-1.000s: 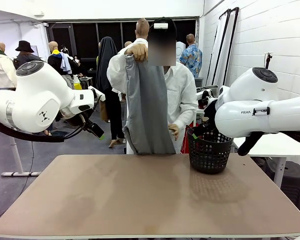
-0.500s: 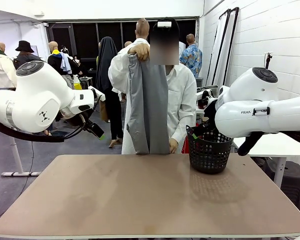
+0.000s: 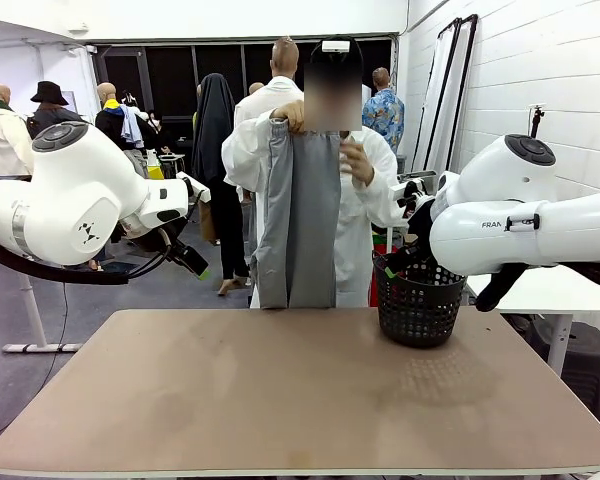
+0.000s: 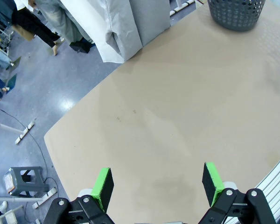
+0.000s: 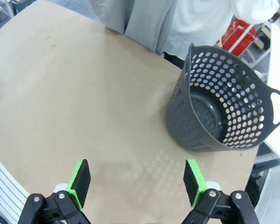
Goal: Fold the training pants.
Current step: Grab both ends of the Training pants handed by a person.
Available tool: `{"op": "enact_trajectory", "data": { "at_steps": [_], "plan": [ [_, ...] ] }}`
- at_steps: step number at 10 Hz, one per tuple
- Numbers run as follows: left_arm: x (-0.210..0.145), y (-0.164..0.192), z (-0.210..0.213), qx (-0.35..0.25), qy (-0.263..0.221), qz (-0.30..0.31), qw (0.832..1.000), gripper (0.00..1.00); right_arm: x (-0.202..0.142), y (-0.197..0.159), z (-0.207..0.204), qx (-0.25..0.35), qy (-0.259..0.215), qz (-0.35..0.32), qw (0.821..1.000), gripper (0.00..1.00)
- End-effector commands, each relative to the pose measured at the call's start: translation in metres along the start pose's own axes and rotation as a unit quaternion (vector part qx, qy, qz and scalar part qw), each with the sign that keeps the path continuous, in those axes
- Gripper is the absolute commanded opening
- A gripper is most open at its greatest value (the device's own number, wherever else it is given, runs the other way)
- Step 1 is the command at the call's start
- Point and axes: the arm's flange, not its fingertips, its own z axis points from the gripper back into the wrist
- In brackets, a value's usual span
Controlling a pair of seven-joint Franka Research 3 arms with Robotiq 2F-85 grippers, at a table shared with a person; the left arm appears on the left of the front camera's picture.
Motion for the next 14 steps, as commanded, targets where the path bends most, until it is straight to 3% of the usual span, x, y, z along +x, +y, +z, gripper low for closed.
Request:
{"op": "enact_trajectory", "data": {
  "at_steps": [1, 14],
  "plan": [
    [-0.0006, 0.0010, -0.0002, -0.003, -0.002, -0.004, 1.000, 1.00, 0.0000, 0.0002, -0.0002, 0.000, 0.000, 0.000, 1.000, 1.00],
    [-0.0006, 0.0010, -0.0002, -0.003, -0.002, -0.004, 1.000, 1.00, 0.0000, 0.0002, -0.0002, 0.000, 0.000, 0.000, 1.000, 1.00]
  ]
}}
